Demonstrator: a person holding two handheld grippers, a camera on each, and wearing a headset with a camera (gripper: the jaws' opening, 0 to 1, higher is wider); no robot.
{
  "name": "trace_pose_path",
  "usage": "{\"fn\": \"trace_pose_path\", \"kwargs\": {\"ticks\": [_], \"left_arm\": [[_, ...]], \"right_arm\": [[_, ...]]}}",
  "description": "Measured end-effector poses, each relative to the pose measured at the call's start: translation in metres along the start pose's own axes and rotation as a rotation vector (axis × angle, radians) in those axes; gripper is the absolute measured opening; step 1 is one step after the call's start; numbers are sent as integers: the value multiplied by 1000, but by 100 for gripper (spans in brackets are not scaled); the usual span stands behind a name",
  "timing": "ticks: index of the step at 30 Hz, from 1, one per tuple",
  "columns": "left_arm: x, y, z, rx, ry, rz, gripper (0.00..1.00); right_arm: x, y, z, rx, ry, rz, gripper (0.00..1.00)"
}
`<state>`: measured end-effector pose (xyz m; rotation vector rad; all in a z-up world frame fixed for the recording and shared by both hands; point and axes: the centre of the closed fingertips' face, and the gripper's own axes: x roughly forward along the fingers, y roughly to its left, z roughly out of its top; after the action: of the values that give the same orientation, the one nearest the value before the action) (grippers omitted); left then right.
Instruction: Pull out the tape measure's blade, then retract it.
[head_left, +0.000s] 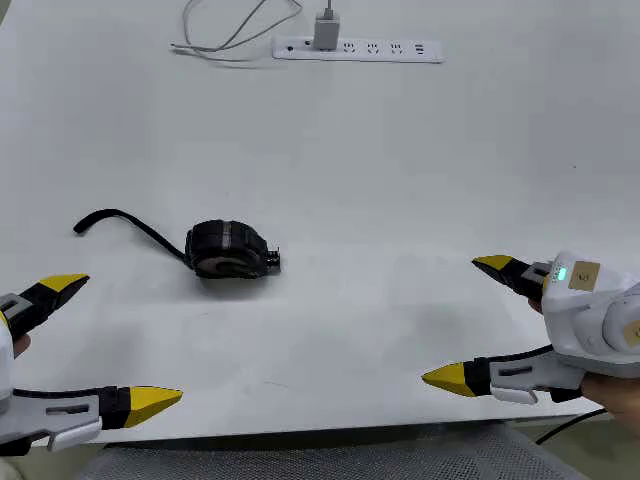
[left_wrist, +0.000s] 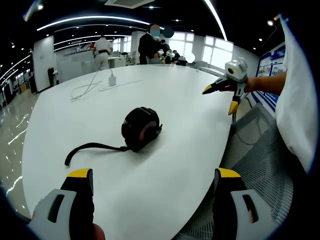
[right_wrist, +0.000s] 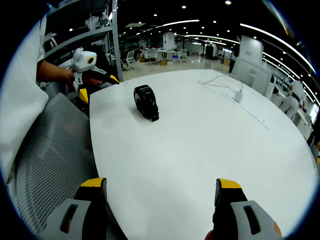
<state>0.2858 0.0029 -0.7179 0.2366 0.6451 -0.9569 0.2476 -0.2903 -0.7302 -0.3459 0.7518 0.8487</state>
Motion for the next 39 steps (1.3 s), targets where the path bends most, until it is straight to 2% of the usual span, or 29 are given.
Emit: {"fn": "trace_pose_path", "kwargs": {"ticks": [12,27,39], "left_arm": [[1,4,1,-22,2,9,99],[8,6,6,9,1,-9,99],[21,13,15,36,6,-28,99]], "right_arm": [[1,-3,2,-5,-2,-4,89],[10,-8,11,-27,-3,15,89],[22,-14,23,-52,-9,33,89]]}}
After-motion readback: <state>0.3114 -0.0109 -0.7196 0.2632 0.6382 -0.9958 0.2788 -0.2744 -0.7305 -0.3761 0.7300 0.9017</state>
